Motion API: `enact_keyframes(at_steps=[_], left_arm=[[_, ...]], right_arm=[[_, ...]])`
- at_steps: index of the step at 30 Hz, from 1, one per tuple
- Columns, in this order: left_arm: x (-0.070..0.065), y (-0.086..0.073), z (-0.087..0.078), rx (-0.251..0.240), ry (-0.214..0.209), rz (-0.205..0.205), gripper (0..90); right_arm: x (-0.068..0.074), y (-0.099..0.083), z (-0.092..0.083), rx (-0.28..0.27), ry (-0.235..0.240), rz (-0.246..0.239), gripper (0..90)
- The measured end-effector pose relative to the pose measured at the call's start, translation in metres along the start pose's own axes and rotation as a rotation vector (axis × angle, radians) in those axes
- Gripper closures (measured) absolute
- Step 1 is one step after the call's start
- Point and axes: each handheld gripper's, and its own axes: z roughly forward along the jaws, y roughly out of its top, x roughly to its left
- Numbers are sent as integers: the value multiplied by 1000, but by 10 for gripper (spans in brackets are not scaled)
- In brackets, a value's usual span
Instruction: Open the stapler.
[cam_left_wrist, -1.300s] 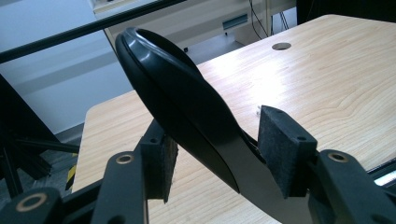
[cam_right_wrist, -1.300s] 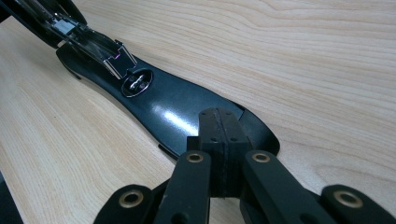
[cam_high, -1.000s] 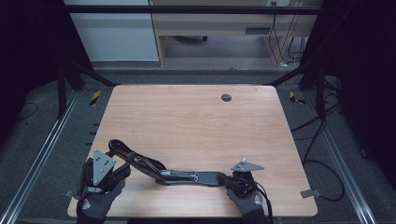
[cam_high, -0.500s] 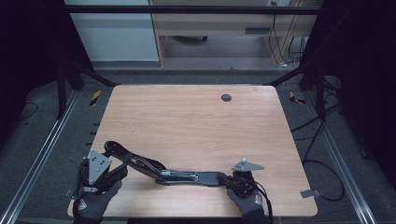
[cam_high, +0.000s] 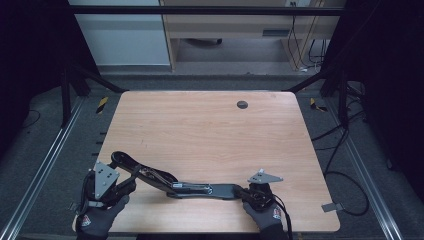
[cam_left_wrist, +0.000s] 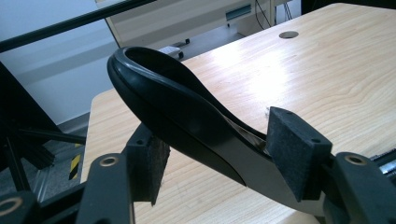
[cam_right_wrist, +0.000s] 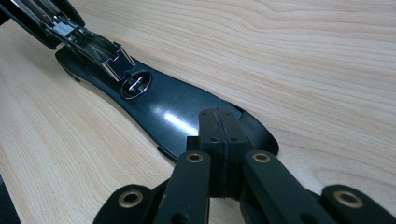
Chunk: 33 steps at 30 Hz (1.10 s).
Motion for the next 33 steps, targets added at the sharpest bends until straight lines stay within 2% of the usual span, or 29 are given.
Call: enact_keyframes(at_steps=[8, 10, 12, 13, 19, 26, 33], left_arm=[[0, -5, -13, 11, -13, 11, 347], [3, -8, -15, -1, -22, 29, 345], [1, -13, -18, 29, -16, 5, 345], [1, -16, -18, 36, -16, 8, 345], [3, -28, -15, 84, -9, -19, 363], [1, -40, -7, 119, 0, -14, 400], [4, -52, 0, 149, 7, -39, 458]], right_arm=[[0, 0, 0, 0, -2, 1, 900], [-1, 0, 0, -1, 4, -1, 900], [-1, 0, 0, -2, -1, -4, 900], [0, 0, 0, -1, 3, -2, 900], [-1, 0, 0, 1, -1, -10, 900], [-1, 2, -1, 9, -2, -11, 875], [-4, 5, -9, -31, 0, -5, 853]])
